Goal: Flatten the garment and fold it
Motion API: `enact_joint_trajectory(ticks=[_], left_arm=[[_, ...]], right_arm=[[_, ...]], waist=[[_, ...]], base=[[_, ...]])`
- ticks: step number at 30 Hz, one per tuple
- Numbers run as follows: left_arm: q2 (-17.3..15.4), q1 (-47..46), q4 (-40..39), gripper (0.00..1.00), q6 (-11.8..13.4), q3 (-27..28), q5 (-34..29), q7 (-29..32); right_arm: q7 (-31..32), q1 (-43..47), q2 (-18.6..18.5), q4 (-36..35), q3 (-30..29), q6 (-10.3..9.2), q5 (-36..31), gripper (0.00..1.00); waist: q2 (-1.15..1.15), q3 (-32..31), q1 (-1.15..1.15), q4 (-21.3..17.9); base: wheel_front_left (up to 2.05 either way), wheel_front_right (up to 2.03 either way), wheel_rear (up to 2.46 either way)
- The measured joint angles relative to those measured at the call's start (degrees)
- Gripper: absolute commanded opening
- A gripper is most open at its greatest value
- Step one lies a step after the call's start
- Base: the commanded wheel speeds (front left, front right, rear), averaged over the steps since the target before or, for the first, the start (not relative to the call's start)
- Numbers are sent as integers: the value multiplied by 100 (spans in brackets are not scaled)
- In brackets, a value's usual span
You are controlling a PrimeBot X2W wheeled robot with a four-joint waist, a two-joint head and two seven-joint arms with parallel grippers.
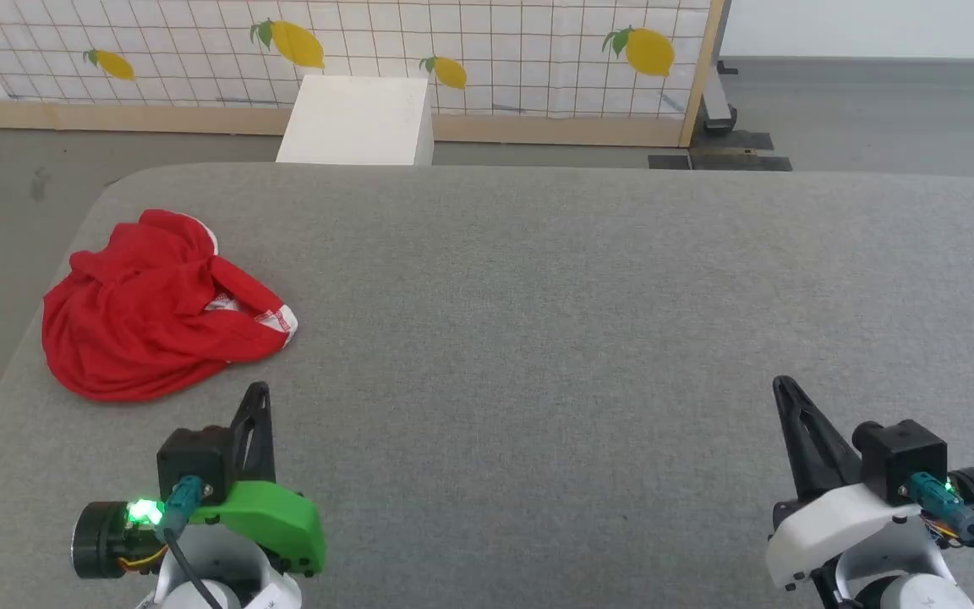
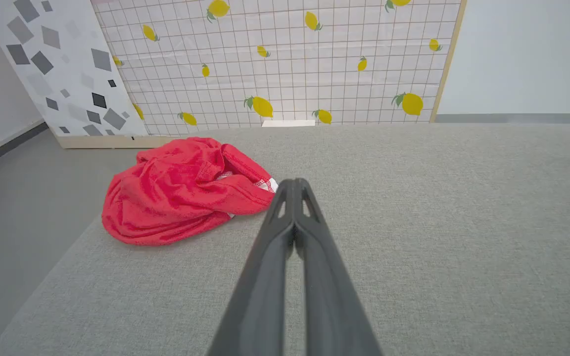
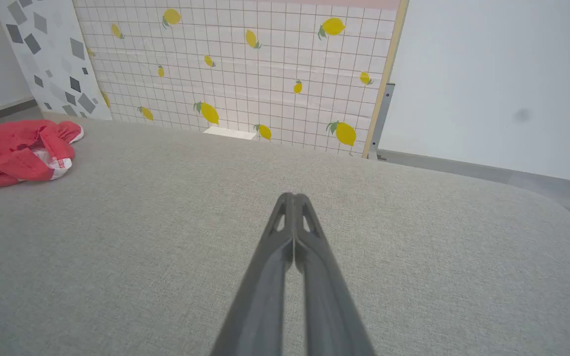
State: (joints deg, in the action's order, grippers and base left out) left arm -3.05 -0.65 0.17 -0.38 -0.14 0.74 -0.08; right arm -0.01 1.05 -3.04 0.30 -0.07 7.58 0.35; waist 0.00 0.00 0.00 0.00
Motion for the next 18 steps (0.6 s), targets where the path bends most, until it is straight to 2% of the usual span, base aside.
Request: enact_joint_trajectory(ticks=[18], left_arm=[[0, 0, 0, 0, 0, -1, 0, 0]], right_arm=[[0, 0, 0, 0, -1, 0, 0, 0]], waist=[[0, 0, 0, 0]], base=[[0, 0, 0]])
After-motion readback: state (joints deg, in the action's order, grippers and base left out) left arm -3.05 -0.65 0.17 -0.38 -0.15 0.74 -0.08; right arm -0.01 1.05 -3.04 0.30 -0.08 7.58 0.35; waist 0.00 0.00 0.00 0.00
